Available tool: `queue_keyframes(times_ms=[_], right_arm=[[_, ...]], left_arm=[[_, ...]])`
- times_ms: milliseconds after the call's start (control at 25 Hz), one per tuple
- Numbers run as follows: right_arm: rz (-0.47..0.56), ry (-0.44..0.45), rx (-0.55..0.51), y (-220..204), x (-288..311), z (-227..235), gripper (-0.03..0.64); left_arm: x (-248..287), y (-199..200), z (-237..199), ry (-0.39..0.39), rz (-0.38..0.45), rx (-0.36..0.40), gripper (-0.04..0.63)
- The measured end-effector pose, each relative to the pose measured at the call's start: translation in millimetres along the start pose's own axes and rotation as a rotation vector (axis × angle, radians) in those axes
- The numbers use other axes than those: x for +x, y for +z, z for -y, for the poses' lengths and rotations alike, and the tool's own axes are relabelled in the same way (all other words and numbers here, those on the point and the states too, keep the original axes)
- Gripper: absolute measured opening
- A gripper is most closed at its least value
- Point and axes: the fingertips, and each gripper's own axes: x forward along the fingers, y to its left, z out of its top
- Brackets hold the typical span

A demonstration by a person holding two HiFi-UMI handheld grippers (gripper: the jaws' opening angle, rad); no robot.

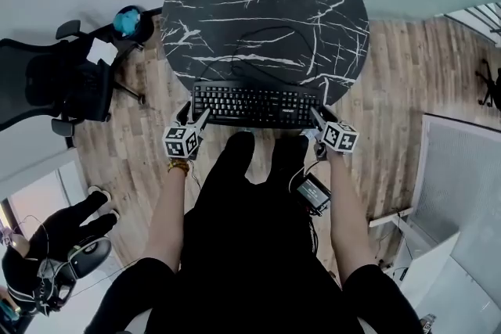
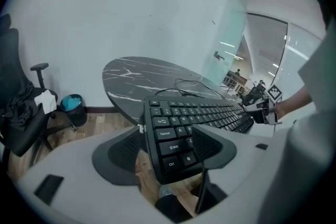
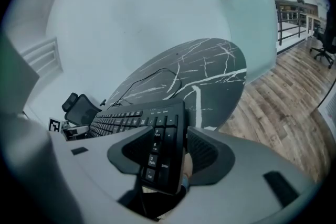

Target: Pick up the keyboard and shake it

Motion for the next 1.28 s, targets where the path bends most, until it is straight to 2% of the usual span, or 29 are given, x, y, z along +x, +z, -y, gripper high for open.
queue_keyframes(times_ms=[80,240,320,400,560,640,800,880,960,1040,1160,1280], right_arm=[[0.062,-0.043,0.014,9,-7,7,0.21],[0.186,-0.083,-0.012,37,-34,6,0.21],[0.237,-0.078,-0.052,58,-45,-7,0.21],[0.292,-0.062,-0.099,84,-52,-28,0.204],[0.422,0.015,-0.208,140,-72,-96,0.201],[0.483,0.065,-0.274,166,-86,-138,0.199],[0.603,0.152,-0.396,208,-119,-219,0.193],[0.675,0.167,-0.459,226,-142,-248,0.193],[0.763,0.149,-0.507,240,-167,-267,0.18],[0.84,0.119,-0.534,246,-192,-279,0.172],[0.91,0.074,-0.607,236,-225,-293,0.155],[0.945,0.036,-0.63,203,-246,-304,0.149]], left_arm=[[-7,3,-7,0.024,0.021,-0.02,0.299],[-25,22,-10,0.063,0.092,0.017,0.299],[-36,46,-9,0.086,0.158,0.04,0.299],[-43,80,1,0.084,0.235,0.094,0.298],[-53,156,50,0.023,0.384,0.252,0.298],[-58,191,79,-0.014,0.453,0.299,0.298],[-74,247,133,-0.098,0.565,0.323,0.296],[-83,267,163,-0.154,0.618,0.32,0.289],[-97,280,188,-0.178,0.669,0.328,0.258],[-114,287,207,-0.164,0.716,0.336,0.221],[-146,289,229,-0.088,0.78,0.339,0.148],[-180,273,242,-0.017,0.794,0.362,0.065]])
